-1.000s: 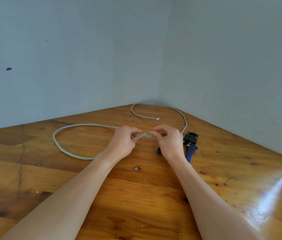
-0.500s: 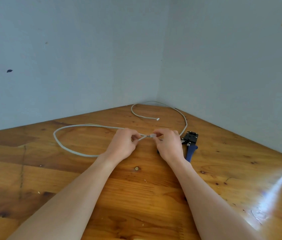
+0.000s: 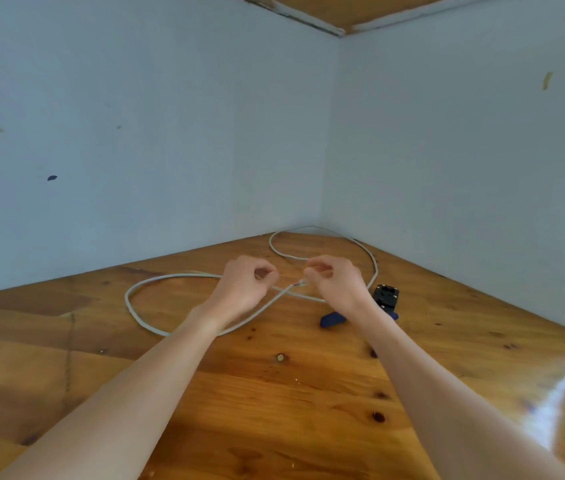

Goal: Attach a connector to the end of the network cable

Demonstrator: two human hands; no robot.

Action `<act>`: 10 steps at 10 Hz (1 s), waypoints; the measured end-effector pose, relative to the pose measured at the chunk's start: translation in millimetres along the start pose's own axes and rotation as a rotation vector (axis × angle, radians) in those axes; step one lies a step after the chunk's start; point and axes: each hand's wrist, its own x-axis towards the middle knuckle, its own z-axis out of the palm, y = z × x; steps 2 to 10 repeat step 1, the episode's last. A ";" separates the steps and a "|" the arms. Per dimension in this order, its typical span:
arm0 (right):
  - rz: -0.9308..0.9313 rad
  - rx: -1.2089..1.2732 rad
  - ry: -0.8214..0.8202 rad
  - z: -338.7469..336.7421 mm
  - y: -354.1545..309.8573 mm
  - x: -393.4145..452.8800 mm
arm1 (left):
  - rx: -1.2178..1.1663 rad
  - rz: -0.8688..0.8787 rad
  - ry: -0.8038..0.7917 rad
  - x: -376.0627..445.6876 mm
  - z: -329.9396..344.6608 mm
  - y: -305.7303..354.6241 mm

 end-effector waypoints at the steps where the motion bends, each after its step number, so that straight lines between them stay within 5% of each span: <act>1: 0.010 0.124 0.012 -23.8 -27.2 22.7 | -0.114 0.005 0.032 14.7 -31.4 20.8; 10: 0.010 0.124 0.012 -23.8 -27.2 22.7 | -0.114 0.005 0.032 14.7 -31.4 20.8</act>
